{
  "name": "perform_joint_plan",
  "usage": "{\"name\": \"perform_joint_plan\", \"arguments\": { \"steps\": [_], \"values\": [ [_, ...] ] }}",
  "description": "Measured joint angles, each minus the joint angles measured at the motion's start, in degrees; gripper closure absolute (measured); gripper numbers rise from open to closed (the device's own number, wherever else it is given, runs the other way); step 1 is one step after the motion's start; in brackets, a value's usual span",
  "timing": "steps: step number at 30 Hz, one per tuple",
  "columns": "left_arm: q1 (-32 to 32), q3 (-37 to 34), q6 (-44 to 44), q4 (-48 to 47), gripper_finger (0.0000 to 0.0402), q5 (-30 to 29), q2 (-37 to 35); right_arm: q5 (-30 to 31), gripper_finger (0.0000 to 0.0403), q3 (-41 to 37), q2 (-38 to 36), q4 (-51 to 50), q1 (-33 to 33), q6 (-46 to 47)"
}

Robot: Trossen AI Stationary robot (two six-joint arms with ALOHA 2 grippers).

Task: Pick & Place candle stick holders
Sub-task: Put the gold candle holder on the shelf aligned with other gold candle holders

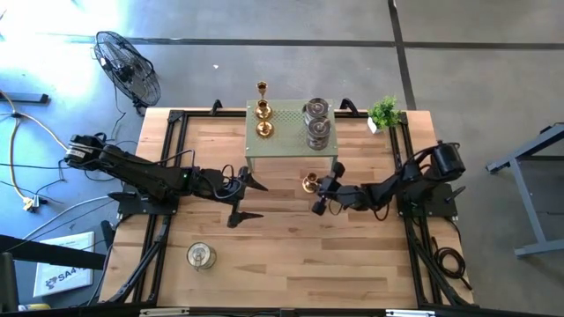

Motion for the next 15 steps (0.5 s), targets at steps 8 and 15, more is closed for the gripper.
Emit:
{"name": "perform_joint_plan", "arguments": {
  "steps": [8,15],
  "values": [
    [0.01,-0.08,1.03,5.69,0.0009,-0.09,2.32,1.30,0.0393,2.49,-5.26,-1.58,5.17,-4.52],
    [0.02,-0.03,5.39,26.89,0.0009,-0.97,11.87,1.87,0.0382,8.28,-7.70,-9.04,6.86,-8.81]
  ]
}}
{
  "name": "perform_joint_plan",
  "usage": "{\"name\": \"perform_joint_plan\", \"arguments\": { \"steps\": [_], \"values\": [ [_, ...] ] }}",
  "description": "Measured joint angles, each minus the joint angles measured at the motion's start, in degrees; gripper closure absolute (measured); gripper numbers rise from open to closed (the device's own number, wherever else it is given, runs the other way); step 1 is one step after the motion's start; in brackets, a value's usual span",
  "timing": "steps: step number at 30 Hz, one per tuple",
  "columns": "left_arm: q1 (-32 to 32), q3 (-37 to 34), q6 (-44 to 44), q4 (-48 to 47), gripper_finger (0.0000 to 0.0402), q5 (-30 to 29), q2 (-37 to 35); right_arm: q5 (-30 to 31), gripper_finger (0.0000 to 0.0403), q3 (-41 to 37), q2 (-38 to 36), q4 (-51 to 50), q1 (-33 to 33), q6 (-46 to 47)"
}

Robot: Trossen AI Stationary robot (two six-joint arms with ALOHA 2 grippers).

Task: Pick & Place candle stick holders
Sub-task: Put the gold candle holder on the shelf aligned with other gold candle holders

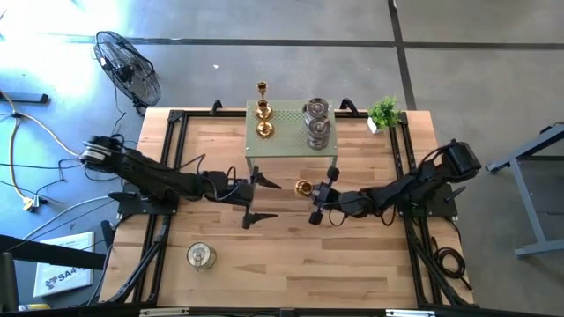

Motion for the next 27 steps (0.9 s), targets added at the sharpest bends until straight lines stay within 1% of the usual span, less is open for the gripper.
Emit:
{"name": "perform_joint_plan", "arguments": {
  "steps": [5,7,11,13,15,20,23,27],
  "values": [
    [0.02,0.03,5.10,12.05,0.0009,-2.44,5.24,-2.22,0.0395,3.15,0.00,-4.01,-0.02,-1.04],
    [0.04,0.11,5.48,16.72,0.0009,-3.59,6.83,-2.38,0.0395,3.84,0.00,-4.49,-0.02,-1.48],
    [0.04,0.29,3.90,20.44,0.0009,-8.75,9.27,-2.20,0.0383,4.99,0.00,-4.56,-0.02,-2.58],
    [0.18,1.44,2.20,19.64,0.0009,-11.71,10.48,-2.21,0.0383,5.36,0.00,-4.56,-0.02,-3.18],
    [0.88,2.85,0.87,17.84,0.0009,-12.03,11.75,-2.60,0.0387,5.65,0.00,-4.57,-0.02,-4.08],
    [2.68,7.74,-1.09,13.46,0.0009,-5.92,14.21,-4.79,0.0395,5.69,0.00,-4.51,-0.10,-4.28],
    [3.41,10.07,-1.30,9.54,0.0009,-5.11,14.53,-4.64,0.0387,5.70,0.00,-4.55,-0.09,-4.22],
    [3.51,12.33,-1.22,8.20,0.0009,-4.85,14.53,-3.74,0.0380,5.69,0.00,-4.52,-0.04,-4.11]
  ]
}}
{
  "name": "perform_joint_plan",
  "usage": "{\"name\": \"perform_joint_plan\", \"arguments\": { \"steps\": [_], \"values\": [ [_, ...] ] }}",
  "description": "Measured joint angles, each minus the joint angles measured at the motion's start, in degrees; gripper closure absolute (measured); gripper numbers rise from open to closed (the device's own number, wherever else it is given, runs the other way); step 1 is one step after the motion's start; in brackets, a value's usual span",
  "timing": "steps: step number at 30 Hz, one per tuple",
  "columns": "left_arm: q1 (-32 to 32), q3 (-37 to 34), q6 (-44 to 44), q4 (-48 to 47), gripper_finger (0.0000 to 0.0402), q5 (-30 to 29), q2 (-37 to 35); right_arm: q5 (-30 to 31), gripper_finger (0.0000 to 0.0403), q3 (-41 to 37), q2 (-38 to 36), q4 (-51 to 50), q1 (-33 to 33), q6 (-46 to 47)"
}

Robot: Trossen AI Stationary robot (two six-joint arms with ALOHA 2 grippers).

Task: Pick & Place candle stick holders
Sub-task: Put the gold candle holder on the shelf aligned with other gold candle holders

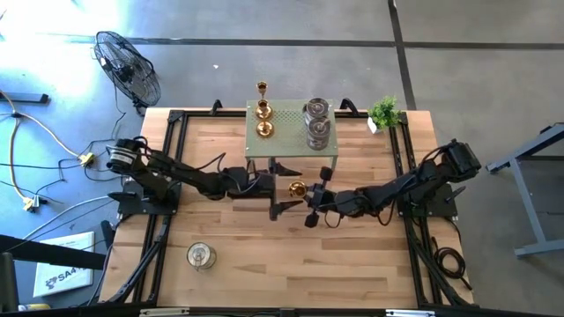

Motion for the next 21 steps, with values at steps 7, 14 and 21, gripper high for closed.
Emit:
{"name": "perform_joint_plan", "arguments": {
  "steps": [7,14,21],
  "values": [
    [-0.10,1.63,0.37,-2.01,0.0009,-0.30,0.00,-1.63,0.0395,0.00,0.00,-0.02,-0.02,-0.71],
    [-0.10,2.18,0.34,-2.76,0.0014,-0.20,-0.02,-0.72,0.0374,0.00,0.00,0.03,-0.02,-0.63],
    [-0.10,2.30,-0.07,-2.00,0.0071,-0.42,0.75,-1.79,0.0395,-0.02,0.00,0.05,-0.02,-0.75]
  ]
}}
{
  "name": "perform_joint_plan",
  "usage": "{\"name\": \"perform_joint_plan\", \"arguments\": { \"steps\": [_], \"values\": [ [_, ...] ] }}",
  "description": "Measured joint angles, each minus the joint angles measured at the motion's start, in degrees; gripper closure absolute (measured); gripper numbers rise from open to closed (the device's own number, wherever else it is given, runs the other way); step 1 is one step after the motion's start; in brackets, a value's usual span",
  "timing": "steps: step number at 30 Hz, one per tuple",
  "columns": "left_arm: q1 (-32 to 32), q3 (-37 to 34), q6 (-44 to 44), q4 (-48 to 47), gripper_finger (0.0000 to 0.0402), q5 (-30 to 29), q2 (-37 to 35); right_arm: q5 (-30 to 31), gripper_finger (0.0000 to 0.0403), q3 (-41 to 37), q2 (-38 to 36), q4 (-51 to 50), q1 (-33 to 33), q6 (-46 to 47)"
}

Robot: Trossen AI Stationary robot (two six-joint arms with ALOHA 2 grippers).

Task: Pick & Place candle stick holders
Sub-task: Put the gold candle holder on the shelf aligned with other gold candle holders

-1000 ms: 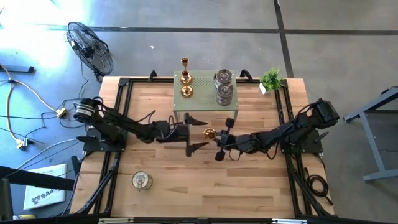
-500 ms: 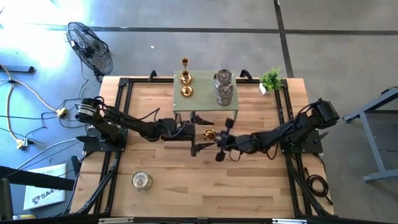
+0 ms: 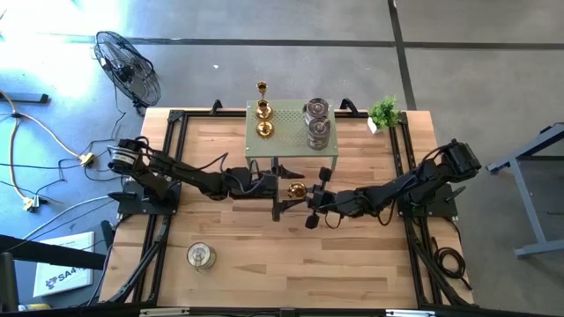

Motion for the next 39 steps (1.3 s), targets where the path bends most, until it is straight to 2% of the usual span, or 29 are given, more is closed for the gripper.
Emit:
{"name": "perform_joint_plan", "arguments": {
  "steps": [7,16,26,34,39],
  "values": [
    [0.00,3.22,-0.44,-3.32,0.0170,-1.29,3.96,0.67,0.0372,-0.07,0.00,0.16,-0.02,0.19],
    [-0.04,5.38,1.81,-6.06,0.0327,0.57,4.88,-0.26,0.0392,-0.15,0.02,-0.85,0.00,0.40],
    [-0.04,5.38,2.67,-6.89,0.0327,-0.94,4.86,-0.26,0.0326,-0.04,0.00,-4.05,0.02,-0.46],
    [-0.11,5.38,2.49,-10.42,0.0330,-7.28,3.11,-4.67,0.0305,0.04,-0.33,-6.35,0.36,1.12],
    [-0.20,5.48,2.66,-11.69,0.0346,-8.59,1.73,-6.20,0.0296,0.02,-3.50,-7.74,1.98,0.55]
  ]
}}
